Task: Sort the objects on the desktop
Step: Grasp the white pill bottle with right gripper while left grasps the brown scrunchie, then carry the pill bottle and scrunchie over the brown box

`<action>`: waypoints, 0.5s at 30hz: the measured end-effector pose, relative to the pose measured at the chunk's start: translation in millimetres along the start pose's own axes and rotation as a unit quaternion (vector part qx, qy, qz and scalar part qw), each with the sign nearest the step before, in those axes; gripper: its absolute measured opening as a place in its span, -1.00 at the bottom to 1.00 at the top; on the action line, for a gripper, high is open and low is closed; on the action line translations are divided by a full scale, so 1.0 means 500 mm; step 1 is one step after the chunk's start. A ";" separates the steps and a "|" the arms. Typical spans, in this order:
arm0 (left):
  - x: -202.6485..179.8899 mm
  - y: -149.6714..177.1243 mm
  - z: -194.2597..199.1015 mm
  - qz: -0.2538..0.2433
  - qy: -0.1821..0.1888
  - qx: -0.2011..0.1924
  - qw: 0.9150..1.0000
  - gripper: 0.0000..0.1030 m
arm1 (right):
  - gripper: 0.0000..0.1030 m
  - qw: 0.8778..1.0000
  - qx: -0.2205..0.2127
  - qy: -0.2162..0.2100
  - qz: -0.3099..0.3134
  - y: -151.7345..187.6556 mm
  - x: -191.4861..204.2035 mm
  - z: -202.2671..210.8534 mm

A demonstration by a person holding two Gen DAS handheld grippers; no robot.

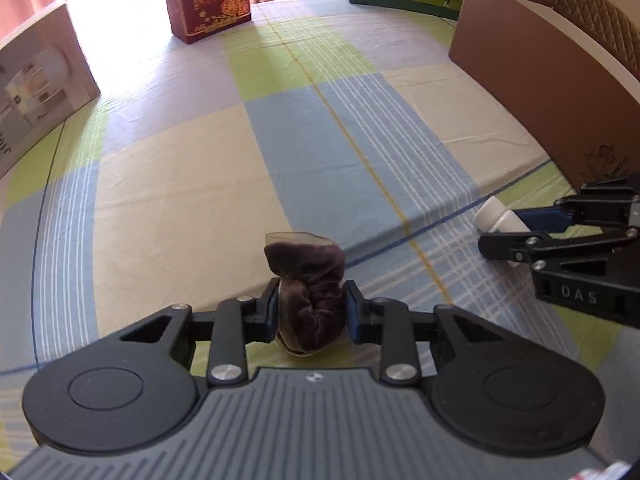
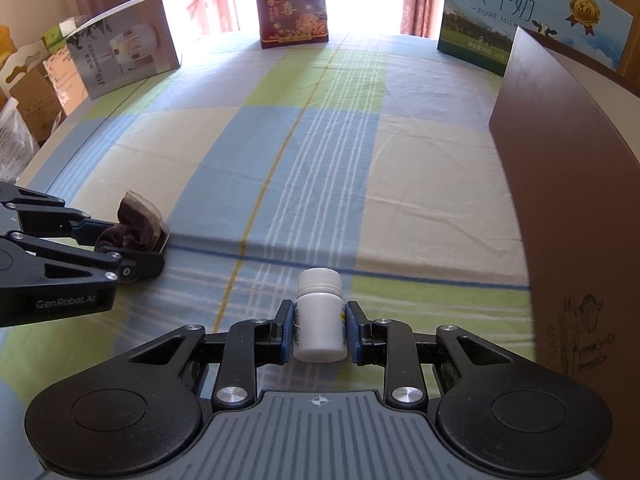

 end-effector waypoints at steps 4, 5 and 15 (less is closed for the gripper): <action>-0.011 0.015 0.016 0.004 -0.005 0.005 1.000 -0.53 | -0.53 1.000 0.008 -0.008 0.005 0.020 0.010 0.018; -0.014 0.019 0.021 0.007 -0.003 0.007 1.000 -0.54 | -0.53 1.000 0.010 -0.010 0.005 0.024 0.012 0.023; -0.042 0.063 0.087 0.027 -0.013 0.046 0.998 -0.57 | -0.53 0.999 0.032 -0.033 -0.011 0.071 0.017 0.073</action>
Point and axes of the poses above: each gripper's, at about its wrist camera, not at the fingertips, and z roughly against the way its jaws point, x to its left, y to its underside, the point moved 5 cm from there along -z, roughly the way its jaws point, and after that the axes turned 5 degrees about -x, right-handed, at the moved point
